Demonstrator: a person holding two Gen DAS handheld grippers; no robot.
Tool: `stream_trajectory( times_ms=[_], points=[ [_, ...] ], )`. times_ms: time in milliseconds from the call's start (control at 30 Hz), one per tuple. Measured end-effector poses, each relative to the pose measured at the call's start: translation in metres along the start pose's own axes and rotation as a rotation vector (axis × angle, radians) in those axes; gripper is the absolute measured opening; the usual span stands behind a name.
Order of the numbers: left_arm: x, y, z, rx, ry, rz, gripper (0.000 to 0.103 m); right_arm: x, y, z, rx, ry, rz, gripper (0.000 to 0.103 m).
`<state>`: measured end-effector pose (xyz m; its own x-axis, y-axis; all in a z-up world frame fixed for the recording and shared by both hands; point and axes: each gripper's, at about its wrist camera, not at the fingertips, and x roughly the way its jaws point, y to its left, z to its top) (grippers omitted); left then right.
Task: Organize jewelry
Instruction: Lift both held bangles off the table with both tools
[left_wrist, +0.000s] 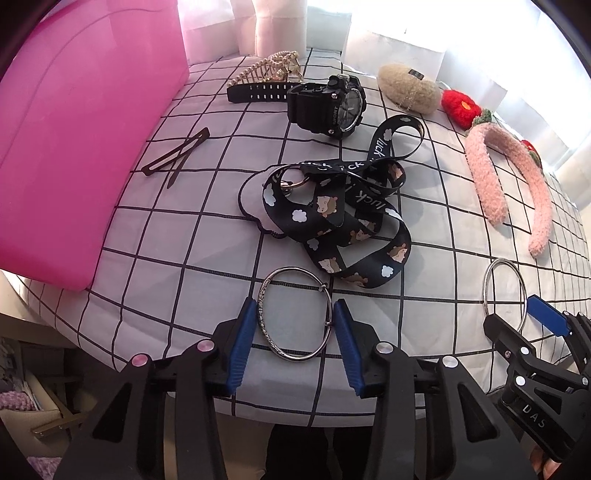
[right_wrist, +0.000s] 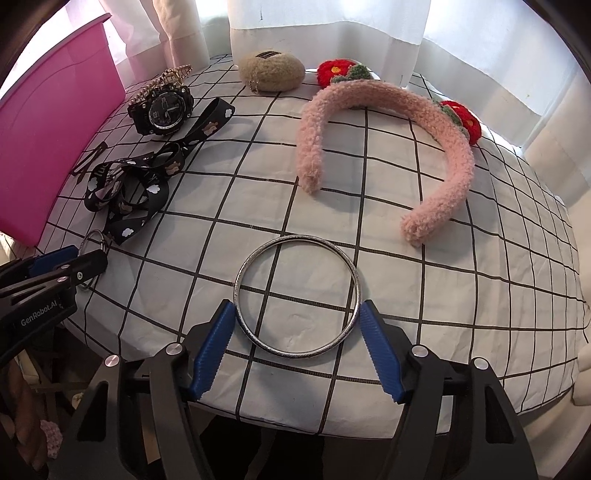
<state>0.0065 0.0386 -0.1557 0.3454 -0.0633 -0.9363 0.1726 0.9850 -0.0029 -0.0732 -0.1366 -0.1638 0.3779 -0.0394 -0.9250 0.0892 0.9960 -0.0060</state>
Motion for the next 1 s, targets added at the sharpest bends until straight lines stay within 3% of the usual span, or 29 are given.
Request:
stream_trajectory(
  times_ms=[700, 1000],
  points=[
    [-0.038, -0.006, 0.004, 0.0, -0.077, -0.018, 0.042, -0.031, -0.001, 0.009, -0.023, -0.044, 0.01, 0.066],
    [-0.033, -0.003, -0.002, -0.013, -0.057, -0.02, 0.042, -0.01, -0.002, 0.0, -0.012, 0.022, 0.03, 0.066]
  ],
)
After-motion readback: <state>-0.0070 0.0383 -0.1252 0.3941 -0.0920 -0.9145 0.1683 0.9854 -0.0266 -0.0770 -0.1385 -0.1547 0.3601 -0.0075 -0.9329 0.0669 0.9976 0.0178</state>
